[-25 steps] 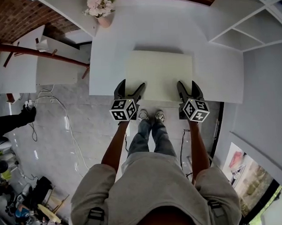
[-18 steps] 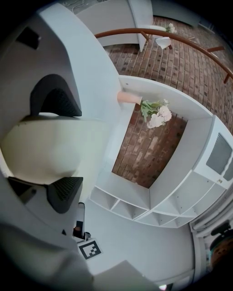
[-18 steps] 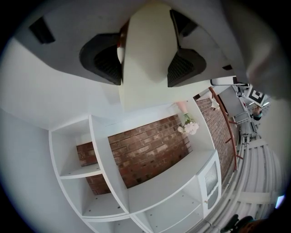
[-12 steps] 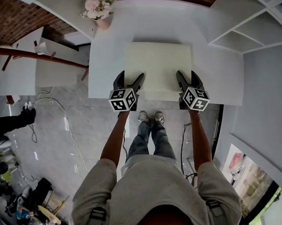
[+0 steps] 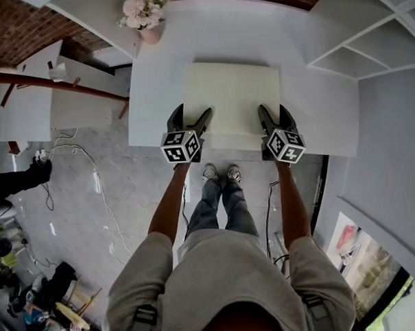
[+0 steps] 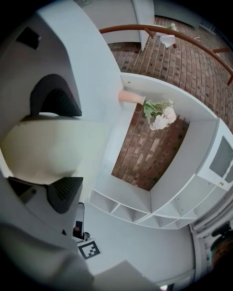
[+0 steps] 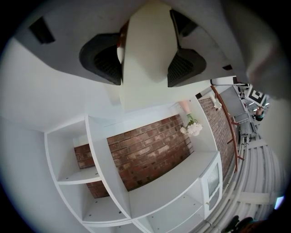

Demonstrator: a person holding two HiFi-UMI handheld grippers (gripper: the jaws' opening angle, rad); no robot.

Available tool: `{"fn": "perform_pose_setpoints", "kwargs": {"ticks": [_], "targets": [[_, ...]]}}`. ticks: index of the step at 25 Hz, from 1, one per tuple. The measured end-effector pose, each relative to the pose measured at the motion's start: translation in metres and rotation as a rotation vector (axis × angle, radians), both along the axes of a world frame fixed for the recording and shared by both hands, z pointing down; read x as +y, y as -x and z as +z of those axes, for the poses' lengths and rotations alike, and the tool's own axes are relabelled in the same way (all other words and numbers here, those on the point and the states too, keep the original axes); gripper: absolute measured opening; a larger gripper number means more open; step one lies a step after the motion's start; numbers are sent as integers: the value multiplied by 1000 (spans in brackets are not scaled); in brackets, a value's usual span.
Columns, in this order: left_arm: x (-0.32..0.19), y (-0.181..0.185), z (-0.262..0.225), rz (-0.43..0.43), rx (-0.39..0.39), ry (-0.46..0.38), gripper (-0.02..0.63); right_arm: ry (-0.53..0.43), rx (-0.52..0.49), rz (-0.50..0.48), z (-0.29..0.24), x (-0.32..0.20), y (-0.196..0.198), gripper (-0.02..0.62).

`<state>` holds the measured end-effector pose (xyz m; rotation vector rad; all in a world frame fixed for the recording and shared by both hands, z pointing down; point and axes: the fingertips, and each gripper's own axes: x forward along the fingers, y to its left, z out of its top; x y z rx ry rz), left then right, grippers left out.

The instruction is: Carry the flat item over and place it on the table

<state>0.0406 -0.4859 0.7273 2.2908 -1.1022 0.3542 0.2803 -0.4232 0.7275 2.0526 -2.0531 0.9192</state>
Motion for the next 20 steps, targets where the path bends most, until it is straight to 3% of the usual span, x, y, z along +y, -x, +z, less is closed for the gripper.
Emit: {"fn": "perform_pose_setpoints", "kwargs": {"ticks": [20], "targets": [[3,3,24,21,33,-17,428,-69,14,6,16,7,5,337]]}}
